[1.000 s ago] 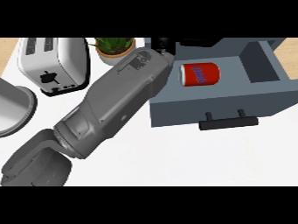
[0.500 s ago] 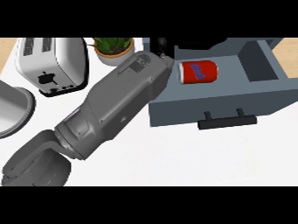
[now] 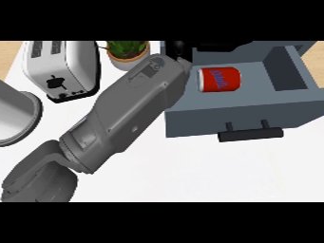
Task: Pick up the can, place it into the drawer and close the drawer
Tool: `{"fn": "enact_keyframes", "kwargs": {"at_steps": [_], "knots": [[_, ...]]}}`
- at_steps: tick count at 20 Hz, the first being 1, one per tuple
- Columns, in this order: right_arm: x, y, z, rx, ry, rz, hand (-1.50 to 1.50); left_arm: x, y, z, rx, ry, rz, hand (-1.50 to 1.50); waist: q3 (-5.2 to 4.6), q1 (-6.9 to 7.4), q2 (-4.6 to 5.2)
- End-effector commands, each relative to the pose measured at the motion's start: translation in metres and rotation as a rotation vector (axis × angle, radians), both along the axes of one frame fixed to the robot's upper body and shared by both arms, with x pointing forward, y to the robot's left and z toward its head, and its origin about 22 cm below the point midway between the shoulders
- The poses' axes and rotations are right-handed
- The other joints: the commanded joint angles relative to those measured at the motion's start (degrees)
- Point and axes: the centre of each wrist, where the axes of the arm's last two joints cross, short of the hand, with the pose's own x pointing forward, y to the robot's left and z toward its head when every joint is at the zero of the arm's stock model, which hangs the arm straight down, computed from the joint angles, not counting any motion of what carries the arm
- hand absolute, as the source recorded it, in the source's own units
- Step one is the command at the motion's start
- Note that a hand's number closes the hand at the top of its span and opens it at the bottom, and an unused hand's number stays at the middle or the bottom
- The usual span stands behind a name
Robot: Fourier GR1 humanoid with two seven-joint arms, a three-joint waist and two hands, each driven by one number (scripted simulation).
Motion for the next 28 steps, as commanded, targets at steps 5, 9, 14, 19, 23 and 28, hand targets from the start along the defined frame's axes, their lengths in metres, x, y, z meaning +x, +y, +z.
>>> {"fn": "enact_keyframes", "kwargs": {"at_steps": [5, 9, 14, 19, 23, 28], "knots": [[0.031, 0.025, 0.018, -0.249, -0.067, -0.032, -1.50, 0.002, -0.006, 0.023, -0.028, -0.076, -0.012, -1.50, -0.02, 2.47, 0.04], [0.045, 0.053, 0.019, -0.339, -0.073, -0.027, -1.50, -0.004, -0.010, 0.019, -0.048, -0.027, -0.017, -1.50, -0.06, 3.32, -0.40], [0.077, 0.081, 0.013, -0.459, -0.083, -0.041, -1.50, -0.002, -0.006, 0.013, -0.031, -0.008, -0.007, -1.50, -0.09, 4.68, -0.50], [0.121, 0.111, -0.002, -0.547, -0.081, -0.069, -1.50, -0.005, -0.003, 0.003, -0.041, -0.004, -0.003, -1.50, -0.09, 4.81, -0.66], [0.154, 0.119, -0.012, -0.660, -0.078, -0.065, -1.50, 0.002, 0.005, 0.031, -0.035, 0.006, 0.013, -1.50, -0.08, 5.57, -0.96], [0.196, 0.132, -0.024, -0.813, -0.045, -0.041, -1.50, -0.003, 0.009, 0.027, -0.019, -0.013, 0.025, -1.50, -0.09, 6.35, -1.09]]}}
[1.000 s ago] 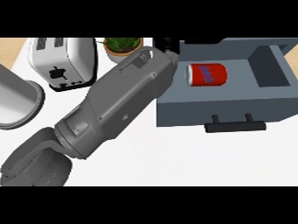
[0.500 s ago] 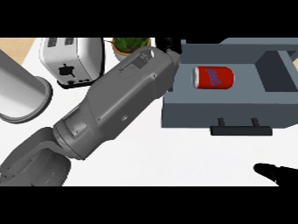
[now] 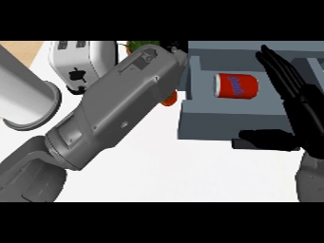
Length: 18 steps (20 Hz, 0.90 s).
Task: Pick up the can, place it into the drawer and close the drawer
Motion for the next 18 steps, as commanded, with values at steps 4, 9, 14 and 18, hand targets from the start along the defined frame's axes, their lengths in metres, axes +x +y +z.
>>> {"fn": "enact_keyframes", "kwargs": {"at_steps": [4, 9, 14, 18], "knots": [[0.048, 0.022, -0.023, -0.237, 0.016, -0.002, -1.50, 0.009, 0.031, 0.017, 0.015, 0.010, 0.030, -1.50, 0.01, 0.36, -0.13], [0.074, 0.025, -0.068, -0.309, 0.024, -0.061, -1.50, 0.000, 0.043, -0.005, 0.012, 0.009, 0.036, -1.50, 0.04, 1.08, -0.21], [0.104, 0.038, -0.087, -0.336, 0.060, -0.123, -1.50, 0.009, 0.078, 0.001, 0.024, 0.000, 0.065, -1.50, 0.04, 1.04, 0.00], [0.121, 0.033, -0.107, -0.381, 0.056, -0.150, -1.50, 0.004, 0.083, 0.009, 0.020, 0.014, 0.057, -1.50, 0.08, 1.49, 0.16]]}}
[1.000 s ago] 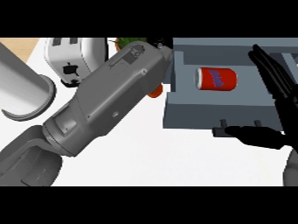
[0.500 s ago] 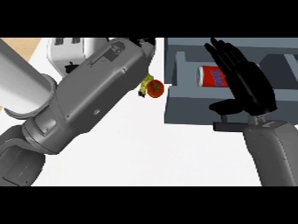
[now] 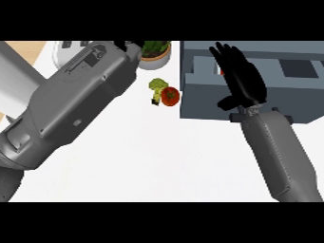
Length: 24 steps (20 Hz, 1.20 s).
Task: Pick up the can, place it into the drawer and close the drawer
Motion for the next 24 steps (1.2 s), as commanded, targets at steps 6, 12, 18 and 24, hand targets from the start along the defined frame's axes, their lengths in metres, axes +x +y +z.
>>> {"fn": "enact_keyframes", "kwargs": {"at_steps": [6, 12, 18, 24], "knots": [[0.023, -0.014, -0.038, -0.055, -0.045, -0.063, -1.50, -0.009, 0.025, 0.000, 0.006, 0.003, 0.000, -1.50, 0.26, -0.04, 0.47], [0.041, -0.011, -0.032, -0.058, -0.109, -0.109, -1.50, -0.012, 0.036, 0.009, -0.011, 0.004, 0.015, -1.50, 0.28, 0.96, 0.79], [0.058, 0.000, -0.014, -0.049, -0.159, -0.140, -1.50, -0.018, 0.048, 0.008, -0.002, -0.007, -0.007, -1.50, 0.29, 2.33, 1.33], [0.071, -0.006, 0.008, -0.054, -0.215, -0.170, -1.50, -0.028, 0.035, 0.023, 0.002, -0.009, -0.016, -1.50, 0.33, 3.08, 1.35]]}}
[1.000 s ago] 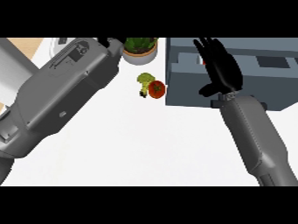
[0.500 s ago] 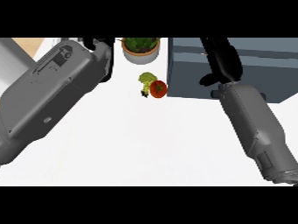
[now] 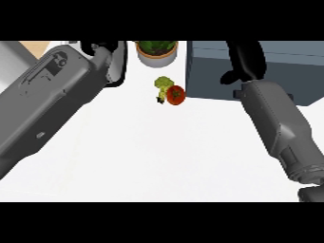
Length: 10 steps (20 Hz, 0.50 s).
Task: Pick up the can, place it into the drawer and close the drawer
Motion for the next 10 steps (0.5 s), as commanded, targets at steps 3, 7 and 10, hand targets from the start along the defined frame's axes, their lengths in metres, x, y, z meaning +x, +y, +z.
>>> {"fn": "enact_keyframes", "kwargs": {"at_steps": [3, 7, 10], "knots": [[0.015, -0.001, 0.029, -0.010, -0.024, -0.045, -1.50, -0.010, 0.002, 0.015, -0.010, -0.011, -0.015, -1.50, 0.25, 1.57, 0.36], [0.017, -0.015, 0.035, -0.024, -0.031, -0.076, -1.50, -0.016, 0.003, 0.011, 0.005, -0.006, -0.031, -1.50, 0.27, 2.29, 0.69], [0.025, -0.005, 0.059, -0.019, -0.034, -0.072, -1.50, -0.019, 0.003, 0.012, 0.001, -0.001, -0.025, -1.50, 0.24, 1.63, 0.34]]}}
